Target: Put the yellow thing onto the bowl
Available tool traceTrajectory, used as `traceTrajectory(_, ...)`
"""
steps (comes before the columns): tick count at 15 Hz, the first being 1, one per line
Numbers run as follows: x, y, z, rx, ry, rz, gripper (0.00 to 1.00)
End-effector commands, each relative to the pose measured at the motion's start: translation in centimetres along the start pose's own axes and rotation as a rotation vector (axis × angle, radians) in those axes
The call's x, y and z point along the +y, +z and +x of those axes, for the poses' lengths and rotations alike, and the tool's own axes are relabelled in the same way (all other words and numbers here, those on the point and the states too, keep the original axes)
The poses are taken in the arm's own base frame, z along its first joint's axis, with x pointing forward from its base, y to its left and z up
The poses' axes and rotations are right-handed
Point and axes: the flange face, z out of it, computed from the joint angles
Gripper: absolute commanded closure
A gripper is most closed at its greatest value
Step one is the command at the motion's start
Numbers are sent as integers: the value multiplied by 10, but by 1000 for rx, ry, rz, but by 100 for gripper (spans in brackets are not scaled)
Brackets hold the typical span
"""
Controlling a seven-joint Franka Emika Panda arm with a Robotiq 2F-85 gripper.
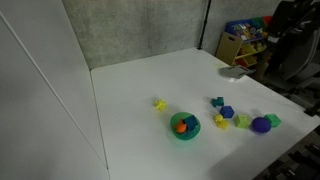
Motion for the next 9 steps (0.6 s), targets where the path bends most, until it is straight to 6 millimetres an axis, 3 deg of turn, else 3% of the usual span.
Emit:
traceTrajectory(1, 4, 27, 45, -25, -46, 61, 0)
traceTrajectory(5, -8, 79, 85, -23, -121, 144, 0)
traceTrajectory(9, -35, 120, 125, 2, -156, 218, 0)
